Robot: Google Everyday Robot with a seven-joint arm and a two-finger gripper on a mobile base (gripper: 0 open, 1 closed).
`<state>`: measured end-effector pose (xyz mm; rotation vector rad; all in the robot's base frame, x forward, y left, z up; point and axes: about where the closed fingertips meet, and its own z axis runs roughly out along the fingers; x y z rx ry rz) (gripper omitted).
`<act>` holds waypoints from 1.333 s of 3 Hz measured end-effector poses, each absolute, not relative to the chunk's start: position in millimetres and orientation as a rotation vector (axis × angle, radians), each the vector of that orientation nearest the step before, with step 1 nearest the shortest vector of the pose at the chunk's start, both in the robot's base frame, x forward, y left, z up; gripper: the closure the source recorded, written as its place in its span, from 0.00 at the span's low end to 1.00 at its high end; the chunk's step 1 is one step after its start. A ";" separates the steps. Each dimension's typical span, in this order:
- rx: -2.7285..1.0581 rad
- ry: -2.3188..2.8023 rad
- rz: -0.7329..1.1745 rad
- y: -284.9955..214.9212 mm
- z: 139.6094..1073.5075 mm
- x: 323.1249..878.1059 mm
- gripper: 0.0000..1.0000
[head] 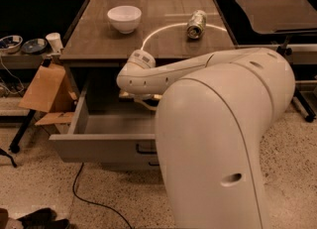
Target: Pick sponge from top drawer and place on counter
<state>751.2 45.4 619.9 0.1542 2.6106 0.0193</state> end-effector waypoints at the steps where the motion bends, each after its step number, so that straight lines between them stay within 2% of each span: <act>1: 0.193 2.635 0.028 36.1 602.1 753.3 0.00; 2: 0.215 2.651 0.010 30.0 589.8 754.0 0.00; 3: 0.235 2.658 -0.013 26.7 581.5 755.2 0.17; 4: 0.254 2.655 -0.023 22.6 583.4 754.7 0.41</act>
Offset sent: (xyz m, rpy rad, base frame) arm 0.0046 -0.0220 -0.0414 0.0247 0.0600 -0.1072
